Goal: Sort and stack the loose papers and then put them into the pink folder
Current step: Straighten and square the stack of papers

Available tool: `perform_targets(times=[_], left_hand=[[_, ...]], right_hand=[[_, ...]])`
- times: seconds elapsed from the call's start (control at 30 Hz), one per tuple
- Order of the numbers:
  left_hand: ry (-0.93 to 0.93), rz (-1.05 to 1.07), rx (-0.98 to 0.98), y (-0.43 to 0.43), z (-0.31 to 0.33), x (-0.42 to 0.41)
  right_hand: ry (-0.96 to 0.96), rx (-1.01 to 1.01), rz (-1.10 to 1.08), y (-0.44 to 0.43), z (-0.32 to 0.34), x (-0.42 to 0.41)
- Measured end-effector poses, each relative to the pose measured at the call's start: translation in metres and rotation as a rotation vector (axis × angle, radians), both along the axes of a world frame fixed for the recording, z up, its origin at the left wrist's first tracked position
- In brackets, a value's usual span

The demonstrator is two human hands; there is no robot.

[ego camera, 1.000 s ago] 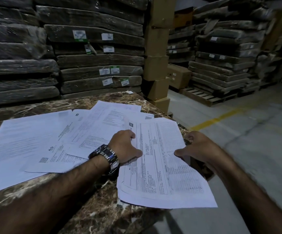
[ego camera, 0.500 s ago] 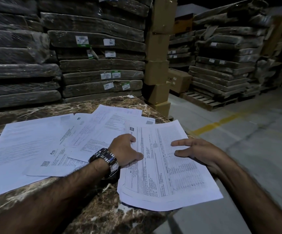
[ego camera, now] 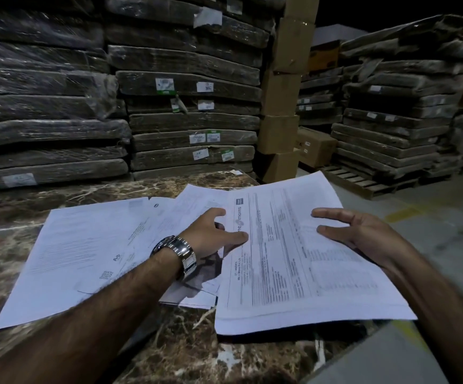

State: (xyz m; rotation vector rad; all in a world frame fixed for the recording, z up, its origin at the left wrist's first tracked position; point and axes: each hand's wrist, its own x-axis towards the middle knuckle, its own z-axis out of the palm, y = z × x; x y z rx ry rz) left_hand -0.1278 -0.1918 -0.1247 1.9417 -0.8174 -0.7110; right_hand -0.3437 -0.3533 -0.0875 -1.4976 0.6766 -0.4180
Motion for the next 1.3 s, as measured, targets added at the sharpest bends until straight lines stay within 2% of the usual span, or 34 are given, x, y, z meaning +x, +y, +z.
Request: perform_targets(times=[0.07,0.2,0.33,0.43,0.47,0.5,0.57,0.6,0.7,0.77,0.87,1.07,1.13,1.3], left_hand=[[0.112,-0.017,0.034,0.003,0.001,0.004],[0.642,-0.045,-0.107,0.005,0.002,0.015],[0.8,-0.101,-0.095,0.006,0.005,0.023],[0.928,-0.119,-0.2,0.013,0.014,0.036],[0.921,-0.117,-0.225,0.016,0.018,0.039],[0.879,-0.105,-0.23,0.019,0.021,0.044],[0.681,-0.017,-0.175,0.025,0.026,0.06],[0.549,0.017,-0.125,0.029,0.028,0.067],[-0.032,0.123,0.128,0.031,0.022,0.081],[-0.253,0.174,0.214,0.028,0.014,0.08],[-0.402,0.258,0.278,0.021,0.003,0.074],[-0.593,0.29,0.451,0.008,-0.011,0.071],[-0.619,0.284,0.482,0.007,-0.012,0.069],[-0.625,0.298,0.508,0.009,-0.013,0.071]], right_hand=[[0.014,-0.04,0.009,0.0,0.011,0.008],[-0.022,-0.119,0.001,0.005,0.029,0.031],[-0.169,-0.074,0.003,0.018,0.042,0.057],[-0.23,-0.04,0.001,0.026,0.045,0.071],[-0.241,-0.027,-0.002,0.028,0.044,0.074],[-0.249,-0.012,-0.007,0.029,0.04,0.078],[-0.223,-0.014,-0.042,0.03,0.029,0.083],[-0.181,-0.033,-0.064,0.031,0.021,0.085],[-0.006,-0.098,-0.11,0.037,-0.013,0.09],[0.082,-0.093,-0.121,0.042,-0.035,0.092],[0.245,-0.235,-0.129,0.044,-0.057,0.095],[0.402,-0.463,-0.102,0.052,-0.046,0.095],[0.401,-0.411,-0.069,0.055,-0.041,0.096],[0.246,-0.078,-0.011,0.058,-0.025,0.095]])
